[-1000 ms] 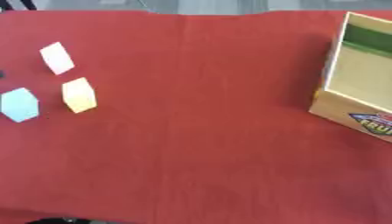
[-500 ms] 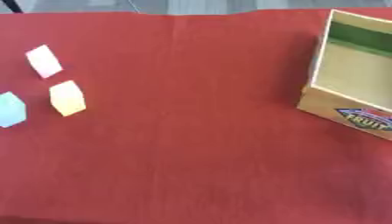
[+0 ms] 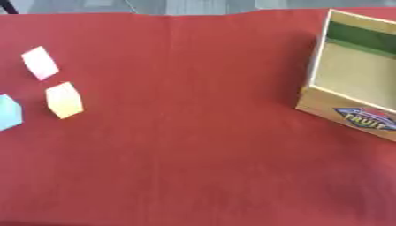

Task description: Pick up the objects with one hand, pass them to the other hand, and then place them into the box on the other side of the table.

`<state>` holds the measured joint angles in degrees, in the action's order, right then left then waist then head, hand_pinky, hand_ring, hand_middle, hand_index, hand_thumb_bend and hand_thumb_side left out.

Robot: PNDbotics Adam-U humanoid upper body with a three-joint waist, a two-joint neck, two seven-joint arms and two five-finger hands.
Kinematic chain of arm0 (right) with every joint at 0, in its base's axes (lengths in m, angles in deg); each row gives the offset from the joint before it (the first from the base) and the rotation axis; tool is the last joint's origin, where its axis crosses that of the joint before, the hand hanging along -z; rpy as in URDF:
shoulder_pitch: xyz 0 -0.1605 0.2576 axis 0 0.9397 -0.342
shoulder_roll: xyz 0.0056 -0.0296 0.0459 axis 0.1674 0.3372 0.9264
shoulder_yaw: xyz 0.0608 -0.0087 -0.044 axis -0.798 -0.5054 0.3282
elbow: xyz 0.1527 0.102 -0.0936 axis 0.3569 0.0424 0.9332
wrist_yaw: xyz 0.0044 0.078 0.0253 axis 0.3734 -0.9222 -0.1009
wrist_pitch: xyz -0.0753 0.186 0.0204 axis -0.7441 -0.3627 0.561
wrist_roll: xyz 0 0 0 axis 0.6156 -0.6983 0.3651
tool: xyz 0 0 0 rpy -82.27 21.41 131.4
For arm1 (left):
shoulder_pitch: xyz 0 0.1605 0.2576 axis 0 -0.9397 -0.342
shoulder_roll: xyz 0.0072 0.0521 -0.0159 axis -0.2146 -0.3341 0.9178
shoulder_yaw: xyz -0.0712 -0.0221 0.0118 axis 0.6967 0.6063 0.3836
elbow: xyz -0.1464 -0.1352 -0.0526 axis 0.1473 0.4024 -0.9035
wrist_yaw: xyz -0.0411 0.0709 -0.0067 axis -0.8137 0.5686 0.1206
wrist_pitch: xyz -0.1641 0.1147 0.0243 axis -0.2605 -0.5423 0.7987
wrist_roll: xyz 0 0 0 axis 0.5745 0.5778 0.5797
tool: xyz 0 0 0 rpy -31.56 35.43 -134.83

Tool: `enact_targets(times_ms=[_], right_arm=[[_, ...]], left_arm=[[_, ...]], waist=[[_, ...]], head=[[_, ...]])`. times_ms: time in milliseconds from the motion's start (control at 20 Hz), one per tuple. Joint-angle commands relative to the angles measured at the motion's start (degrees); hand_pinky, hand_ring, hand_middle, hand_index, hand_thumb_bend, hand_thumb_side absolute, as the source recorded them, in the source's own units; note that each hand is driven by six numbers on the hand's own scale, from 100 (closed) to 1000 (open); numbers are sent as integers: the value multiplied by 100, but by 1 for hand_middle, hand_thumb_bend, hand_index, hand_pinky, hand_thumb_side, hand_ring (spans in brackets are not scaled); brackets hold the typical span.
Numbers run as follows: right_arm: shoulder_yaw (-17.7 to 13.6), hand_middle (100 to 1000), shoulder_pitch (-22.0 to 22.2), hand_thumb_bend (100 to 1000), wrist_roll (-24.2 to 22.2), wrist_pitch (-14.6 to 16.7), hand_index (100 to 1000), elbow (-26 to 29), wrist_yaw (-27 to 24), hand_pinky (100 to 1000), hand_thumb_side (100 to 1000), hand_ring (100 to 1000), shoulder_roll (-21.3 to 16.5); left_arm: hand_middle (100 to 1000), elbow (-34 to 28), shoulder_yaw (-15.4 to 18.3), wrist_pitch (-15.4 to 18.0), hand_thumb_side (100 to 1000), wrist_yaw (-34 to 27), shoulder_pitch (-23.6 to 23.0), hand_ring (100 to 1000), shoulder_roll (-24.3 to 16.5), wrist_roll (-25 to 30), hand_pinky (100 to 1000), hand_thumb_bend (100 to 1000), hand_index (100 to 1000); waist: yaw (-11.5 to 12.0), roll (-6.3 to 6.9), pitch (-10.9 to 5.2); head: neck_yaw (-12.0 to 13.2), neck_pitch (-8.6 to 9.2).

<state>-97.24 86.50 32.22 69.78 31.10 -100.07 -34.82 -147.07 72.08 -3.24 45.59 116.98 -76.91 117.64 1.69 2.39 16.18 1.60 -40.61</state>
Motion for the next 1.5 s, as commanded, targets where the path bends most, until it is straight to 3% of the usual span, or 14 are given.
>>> enact_targets(times_ms=[50,650,850,1500], right_arm=[[-7,928,6,100,-7,-9,1000,125,40,1000,510,1000,-72],[0,929,13,100,-18,-22,1000,125,86,1000,510,1000,-49],[2,929,8,100,-20,-40,1000,125,99,1000,510,1000,-43],[1,929,6,100,-30,-59,1000,125,117,1000,510,1000,-21]], left_arm=[[721,26,11,-12,280,186,114,805,-124,-82,823,823,780],[690,206,-38,-22,215,561,130,782,25,-176,803,776,740],[680,254,-38,-38,160,695,138,776,65,-223,796,704,709],[676,395,-49,-88,169,845,159,770,213,-367,787,690,696]], waist=[[-2,-5,-122],[-8,-9,-124],[-12,-8,-123],[-25,-14,-118]], head=[[-9,29],[-18,33],[-8,38],[3,46]])
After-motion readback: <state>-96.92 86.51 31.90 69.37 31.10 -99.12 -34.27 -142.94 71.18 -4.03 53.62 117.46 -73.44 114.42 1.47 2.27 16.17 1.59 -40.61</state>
